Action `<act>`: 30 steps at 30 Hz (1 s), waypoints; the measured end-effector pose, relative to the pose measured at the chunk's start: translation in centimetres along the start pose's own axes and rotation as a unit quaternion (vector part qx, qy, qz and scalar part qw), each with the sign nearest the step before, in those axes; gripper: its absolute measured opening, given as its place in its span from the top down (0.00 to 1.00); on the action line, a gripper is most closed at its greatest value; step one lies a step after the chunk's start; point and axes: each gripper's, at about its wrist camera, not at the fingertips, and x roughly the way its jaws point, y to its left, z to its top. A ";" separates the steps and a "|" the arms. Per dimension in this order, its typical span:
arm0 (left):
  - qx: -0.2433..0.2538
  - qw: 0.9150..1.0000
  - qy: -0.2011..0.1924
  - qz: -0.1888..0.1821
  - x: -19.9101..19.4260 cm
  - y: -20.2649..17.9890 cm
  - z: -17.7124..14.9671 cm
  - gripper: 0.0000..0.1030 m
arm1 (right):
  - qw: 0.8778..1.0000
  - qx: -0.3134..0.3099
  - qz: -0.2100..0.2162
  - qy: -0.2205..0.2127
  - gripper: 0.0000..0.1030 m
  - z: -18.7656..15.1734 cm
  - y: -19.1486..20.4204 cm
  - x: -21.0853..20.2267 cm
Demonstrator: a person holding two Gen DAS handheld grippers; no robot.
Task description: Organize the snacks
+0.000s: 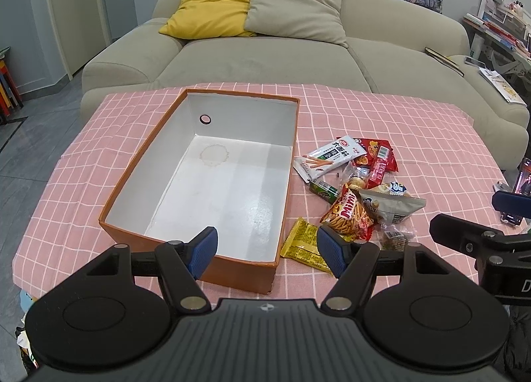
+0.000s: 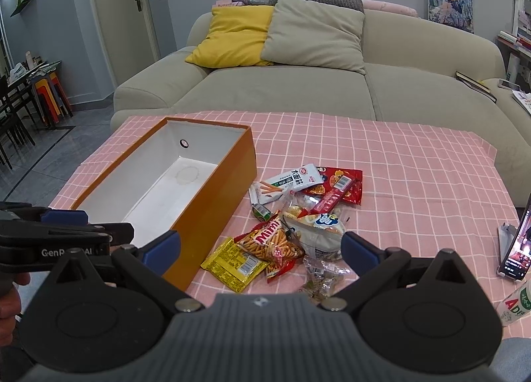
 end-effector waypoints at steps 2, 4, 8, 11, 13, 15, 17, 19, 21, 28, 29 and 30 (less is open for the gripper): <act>0.000 1.000 0.000 0.000 0.0 0.0 0.0 0.22 | 1.000 0.000 0.000 0.000 0.04 0.0 0.0 0.0; 0.000 1.000 0.001 0.000 0.0 0.0 0.0 0.22 | 1.000 0.000 -0.001 0.001 0.04 -0.1 0.2 0.1; 0.002 1.000 0.001 -0.002 -0.1 0.0 -0.1 0.22 | 1.000 0.000 -0.001 0.001 0.04 -0.1 0.2 0.1; 0.002 1.000 0.003 -0.003 -0.1 0.0 -0.1 0.22 | 1.000 0.000 -0.001 0.002 0.04 -0.1 0.4 0.3; 0.003 1.000 0.003 -0.003 0.0 0.0 0.0 0.22 | 1.000 0.000 -0.001 0.002 0.04 -0.1 0.4 0.3; 0.002 1.000 0.003 -0.003 0.0 0.0 0.0 0.22 | 1.000 0.000 0.000 0.002 0.04 -0.1 0.5 0.3; 0.003 1.000 0.004 -0.003 0.0 -0.1 0.0 0.22 | 1.000 0.000 0.000 0.003 0.04 -0.2 0.5 0.4; 0.002 1.000 0.004 -0.007 0.0 0.0 0.0 0.23 | 1.000 0.002 0.001 0.005 0.04 -0.2 0.5 0.6; -0.001 1.000 0.003 -0.017 0.0 0.0 0.2 0.24 | 1.000 0.006 0.004 0.006 0.04 -0.3 0.2 0.9; 0.010 0.997 0.010 -0.069 0.5 -0.6 0.7 0.37 | 0.998 0.045 0.032 0.025 0.04 -0.8 -1.9 2.5; 0.016 0.997 0.015 -0.078 0.8 -0.9 0.8 0.42 | 0.999 0.036 0.028 0.027 0.09 -0.9 -1.9 2.7; 0.023 0.996 0.022 -0.085 1.0 -1.3 1.2 0.45 | 0.999 0.026 0.024 0.029 0.12 -1.0 -2.0 2.9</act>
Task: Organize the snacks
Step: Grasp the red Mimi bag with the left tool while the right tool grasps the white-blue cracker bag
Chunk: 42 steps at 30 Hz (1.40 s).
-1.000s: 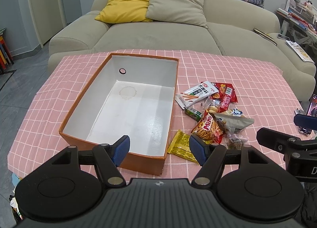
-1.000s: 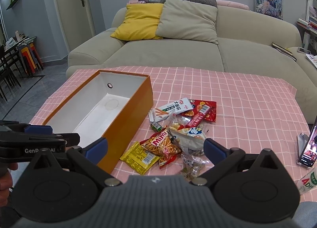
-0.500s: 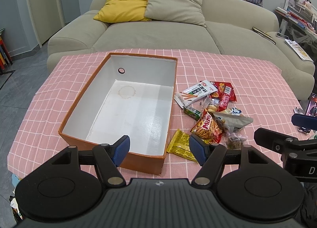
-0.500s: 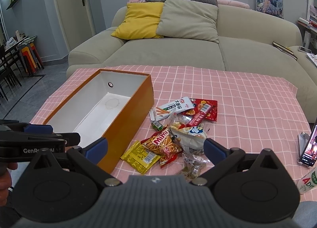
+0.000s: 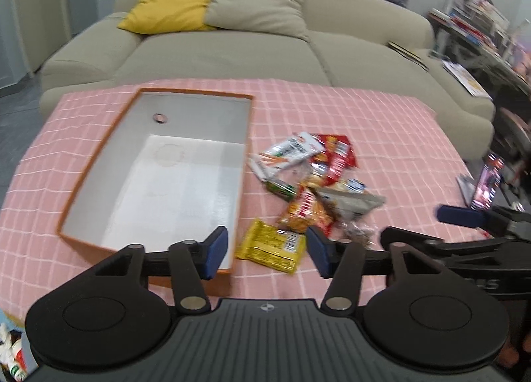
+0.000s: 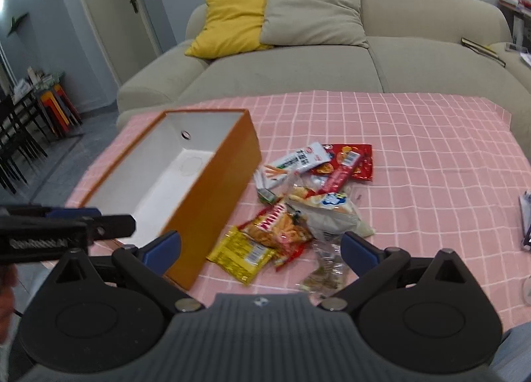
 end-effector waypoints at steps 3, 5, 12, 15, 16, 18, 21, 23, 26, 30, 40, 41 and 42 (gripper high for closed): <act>0.014 1.000 0.023 -0.016 1.3 -1.0 0.6 0.54 | 1.000 -0.018 -0.010 0.010 0.19 -0.2 -0.8 0.9; 0.023 0.999 0.034 -0.025 2.1 -1.7 0.8 0.56 | 0.999 -0.025 -0.015 0.018 0.29 -0.3 -1.7 1.5; 0.024 0.997 0.057 -0.041 5.2 -4.0 1.8 0.47 | 0.996 -0.085 -0.021 0.029 0.35 -0.4 -3.5 4.2; 0.011 0.997 0.070 -0.038 6.9 -4.5 2.1 0.46 | 0.994 -0.108 -0.020 0.023 0.35 -0.3 -4.1 5.1; 0.005 0.996 0.075 -0.036 7.5 -4.7 2.2 0.44 | 0.993 -0.116 -0.020 0.023 0.35 -0.2 -4.3 5.5; -0.005 0.996 0.083 -0.026 8.8 -4.9 2.4 0.42 | 0.990 -0.135 -0.020 0.024 0.35 -0.2 -4.5 6.3; -0.034 0.994 0.099 -0.014 10.8 -4.9 2.6 0.38 | 0.986 -0.163 -0.025 0.031 0.35 -0.2 -4.7 7.9; -0.061 0.991 0.118 -0.012 12.0 -4.8 2.8 0.38 | 0.983 -0.176 -0.027 0.037 0.35 -0.2 -5.0 8.9; -0.099 0.986 0.134 -0.002 13.8 -4.6 2.8 0.38 | 0.980 -0.191 -0.023 0.043 0.35 0.0 -5.3 10.2; -0.138 0.979 0.151 0.025 15.8 -4.6 3.0 0.38 | 0.975 -0.218 -0.020 0.044 0.35 0.3 -5.4 11.7; -0.180 0.966 0.177 0.046 19.7 -3.3 2.6 0.34 | 0.969 -0.237 -0.012 0.072 0.35 0.8 -5.4 14.9; -0.180 0.966 0.183 0.045 20.1 -3.2 2.5 0.34 | 0.969 -0.236 -0.011 0.074 0.36 0.8 -5.4 15.1; -0.177 0.965 0.186 0.043 20.4 -3.2 2.5 0.34 | 0.968 -0.237 -0.009 0.077 0.37 0.8 -5.4 15.2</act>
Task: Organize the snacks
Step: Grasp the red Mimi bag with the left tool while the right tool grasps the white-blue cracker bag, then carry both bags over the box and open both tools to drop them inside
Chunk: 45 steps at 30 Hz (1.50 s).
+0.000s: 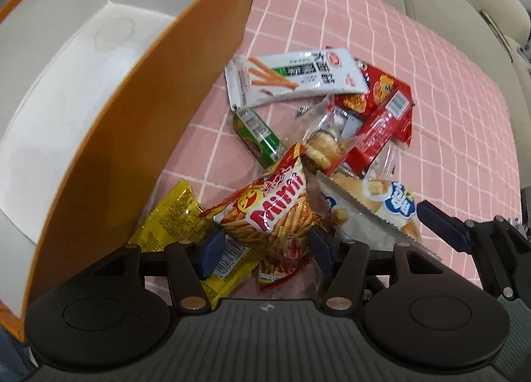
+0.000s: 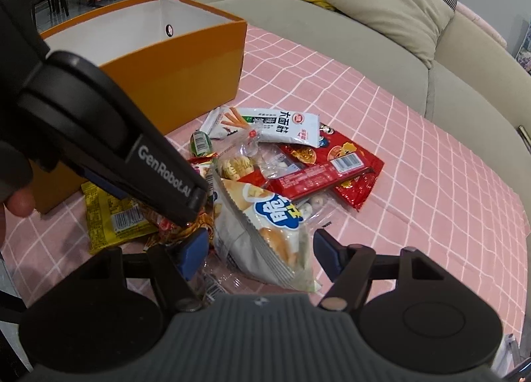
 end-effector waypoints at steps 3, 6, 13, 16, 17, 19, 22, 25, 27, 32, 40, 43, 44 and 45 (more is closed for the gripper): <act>0.005 1.000 0.002 -0.006 0.4 -0.1 0.0 0.33 | 1.000 -0.005 -0.004 0.002 0.41 0.1 0.1 0.3; 0.011 1.000 0.002 -0.011 0.7 -0.2 0.1 0.33 | 1.000 0.012 0.004 0.000 0.43 0.2 -0.3 0.5; 0.017 1.000 0.001 -0.019 1.4 0.0 0.2 0.41 | 0.999 0.039 0.023 -0.001 0.53 0.0 -0.8 0.8; 0.022 1.000 -0.003 -0.022 1.3 -0.2 0.2 0.47 | 0.999 0.043 0.025 -0.001 0.62 -0.1 -0.8 0.8; 0.023 0.999 -0.004 -0.022 1.3 -0.3 0.2 0.50 | 0.999 0.043 0.026 -0.001 0.64 -0.1 -0.8 0.7; 0.031 0.999 -0.007 -0.021 1.1 -0.4 0.1 0.54 | 0.999 0.046 0.027 0.002 0.66 -0.1 -0.9 0.7; 0.053 0.998 -0.014 -0.008 0.7 -0.6 0.1 0.59 | 0.999 0.047 0.027 0.005 0.67 -0.1 -0.9 0.5; 0.048 0.999 -0.009 -0.016 0.0 -0.2 0.3 0.61 | 0.999 0.046 0.026 0.004 0.68 0.0 -0.9 0.0; 0.051 0.998 -0.015 -0.022 -0.9 -0.1 0.3 0.61 | 0.998 0.052 0.027 0.003 0.68 0.2 -1.1 -0.4; 0.066 0.997 -0.037 -0.029 -3.7 0.1 -0.1 0.61 | 0.996 0.082 0.036 -0.008 0.68 0.3 -1.9 -2.1; 0.108 0.990 -0.085 -0.037 -8.2 0.6 -1.4 0.61 | 0.992 0.113 0.032 -0.043 0.68 1.0 -1.8 -6.1; 0.122 0.986 -0.101 -0.041 -10.0 1.1 -1.6 0.62 | 0.989 0.128 0.041 -0.059 0.68 1.6 -1.6 -7.8; 0.125 0.985 -0.108 -0.041 -10.6 1.3 -1.6 0.62 | 0.988 0.131 0.043 -0.065 0.68 1.8 -1.4 -8.3; 0.129 0.984 -0.114 -0.040 -11.1 1.5 -1.7 0.62 | 0.988 0.133 0.044 -0.071 0.67 2.0 -1.2 -8.9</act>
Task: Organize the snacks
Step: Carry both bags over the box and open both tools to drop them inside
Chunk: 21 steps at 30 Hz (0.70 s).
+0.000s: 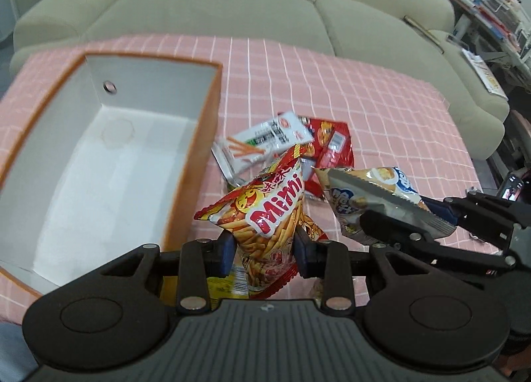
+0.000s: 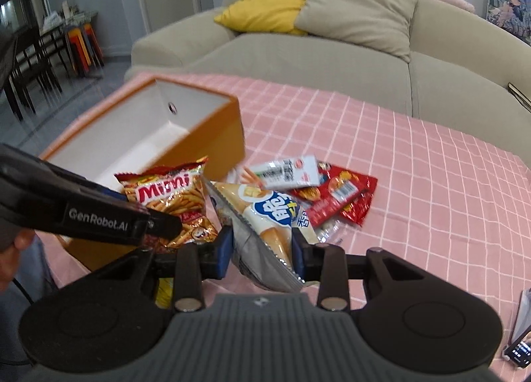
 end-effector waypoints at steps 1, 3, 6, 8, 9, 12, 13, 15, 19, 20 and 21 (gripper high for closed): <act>0.005 1.000 -0.009 0.002 -0.7 0.2 0.1 0.62 | 1.000 0.001 0.002 -0.005 0.67 0.3 0.3 -0.4; 0.012 1.000 -0.025 0.005 -2.1 0.7 0.3 0.62 | 1.000 0.004 0.006 -0.013 0.67 0.9 0.8 -1.3; 0.011 0.999 -0.047 0.008 -4.0 2.0 0.7 0.62 | 0.999 0.016 0.024 -0.024 0.67 1.9 1.8 -2.2; 0.008 0.998 -0.055 0.013 -4.9 3.1 1.1 0.62 | 0.998 0.025 0.047 -0.031 0.67 2.7 2.5 -2.8; 0.006 0.998 -0.059 0.017 -5.4 3.8 1.3 0.62 | 0.997 0.026 0.056 -0.036 0.67 3.1 3.1 -3.1; 0.007 0.997 -0.065 0.029 -6.5 5.5 1.8 0.62 | 0.995 0.025 0.081 -0.043 0.67 4.3 4.8 -3.5; 0.008 0.997 -0.065 0.034 -6.9 6.2 1.9 0.62 | 0.994 0.032 0.094 -0.042 0.67 4.7 5.2 -3.4; 0.013 0.997 -0.064 0.044 -7.5 7.3 2.1 0.62 | 0.991 0.044 0.120 -0.038 0.67 5.6 6.2 -2.9; 0.028 0.995 -0.054 0.077 -8.1 9.6 2.4 0.62 | 0.989 0.040 0.135 -0.035 0.67 6.8 8.8 -1.7; 0.031 0.995 -0.050 0.083 -8.2 10.1 2.4 0.62 | 0.988 0.046 0.142 -0.030 0.67 7.0 9.2 -1.1; 0.034 0.995 -0.044 0.087 -8.1 10.5 2.5 0.62 | 0.986 0.054 0.154 -0.022 0.67 7.3 9.6 -0.5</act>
